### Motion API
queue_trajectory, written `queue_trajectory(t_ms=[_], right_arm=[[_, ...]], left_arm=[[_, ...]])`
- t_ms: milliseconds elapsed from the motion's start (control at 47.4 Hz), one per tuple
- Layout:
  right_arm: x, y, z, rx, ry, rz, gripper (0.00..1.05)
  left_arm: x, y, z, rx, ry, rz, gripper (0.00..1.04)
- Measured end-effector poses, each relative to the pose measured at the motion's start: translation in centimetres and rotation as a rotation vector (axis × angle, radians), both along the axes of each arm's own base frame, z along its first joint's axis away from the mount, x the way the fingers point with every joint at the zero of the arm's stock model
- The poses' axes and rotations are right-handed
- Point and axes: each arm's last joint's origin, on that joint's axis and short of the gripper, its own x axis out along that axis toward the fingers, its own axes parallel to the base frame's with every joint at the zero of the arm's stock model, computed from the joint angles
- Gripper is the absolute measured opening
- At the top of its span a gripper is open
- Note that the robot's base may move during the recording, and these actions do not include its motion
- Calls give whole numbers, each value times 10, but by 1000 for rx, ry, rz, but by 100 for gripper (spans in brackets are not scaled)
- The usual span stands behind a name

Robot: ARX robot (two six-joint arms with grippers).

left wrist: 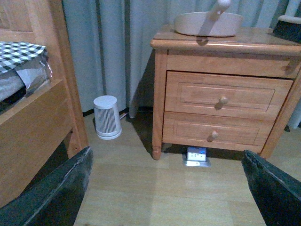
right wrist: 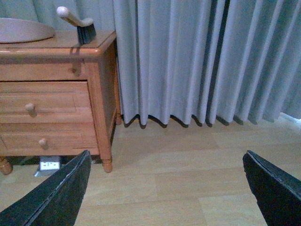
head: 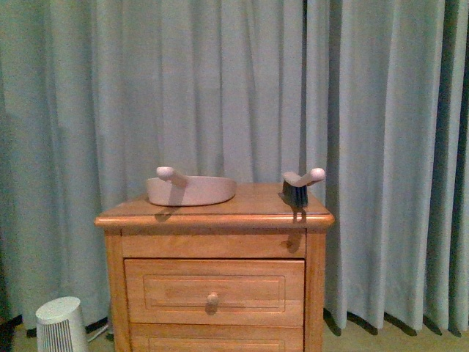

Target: Clean up trash

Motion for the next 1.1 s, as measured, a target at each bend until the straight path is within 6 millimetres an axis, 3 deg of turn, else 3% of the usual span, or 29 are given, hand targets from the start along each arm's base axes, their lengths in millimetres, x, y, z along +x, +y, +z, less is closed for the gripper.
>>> queue_trajectory(t_ms=[1097], right_arm=[[0,0,0,0,0,0,97]], left_arm=[[0,0,0,0,0,0,97]])
